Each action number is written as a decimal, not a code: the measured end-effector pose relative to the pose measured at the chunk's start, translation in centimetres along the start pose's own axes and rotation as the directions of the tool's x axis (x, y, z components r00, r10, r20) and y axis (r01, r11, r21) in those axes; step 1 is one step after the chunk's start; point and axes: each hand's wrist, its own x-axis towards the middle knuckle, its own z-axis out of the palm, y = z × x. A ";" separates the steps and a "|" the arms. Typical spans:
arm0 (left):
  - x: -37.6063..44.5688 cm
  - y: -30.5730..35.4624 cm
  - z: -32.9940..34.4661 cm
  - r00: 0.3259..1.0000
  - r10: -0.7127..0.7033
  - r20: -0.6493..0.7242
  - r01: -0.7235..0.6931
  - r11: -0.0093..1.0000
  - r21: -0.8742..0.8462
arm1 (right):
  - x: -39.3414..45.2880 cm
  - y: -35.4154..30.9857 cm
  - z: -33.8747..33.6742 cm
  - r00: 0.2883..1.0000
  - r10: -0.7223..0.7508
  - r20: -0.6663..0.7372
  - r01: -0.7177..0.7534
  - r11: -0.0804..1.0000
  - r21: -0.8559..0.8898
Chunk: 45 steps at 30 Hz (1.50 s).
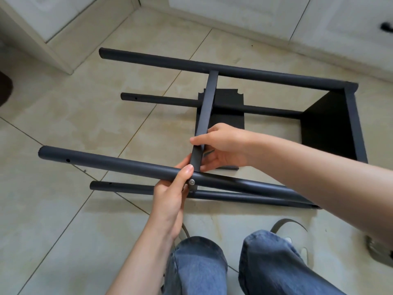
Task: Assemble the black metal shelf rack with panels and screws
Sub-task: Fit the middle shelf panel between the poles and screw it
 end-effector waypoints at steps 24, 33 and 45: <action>-6.8 12.5 10.1 0.920 0.228 0.320 -0.359 0.821 0.445 | -16.2 -3.3 -5.0 0.956 -0.295 -0.015 0.250 0.780 0.574; -9.3 12.6 14.6 0.831 0.299 0.469 -0.533 0.670 0.517 | -20.8 -0.3 -8.0 0.925 -0.365 -0.107 0.332 0.637 0.696; -10.0 12.8 17.6 0.721 0.362 0.590 -0.686 0.489 0.538 | -22.7 0.4 -10.4 0.911 -0.392 -0.129 0.361 0.606 0.709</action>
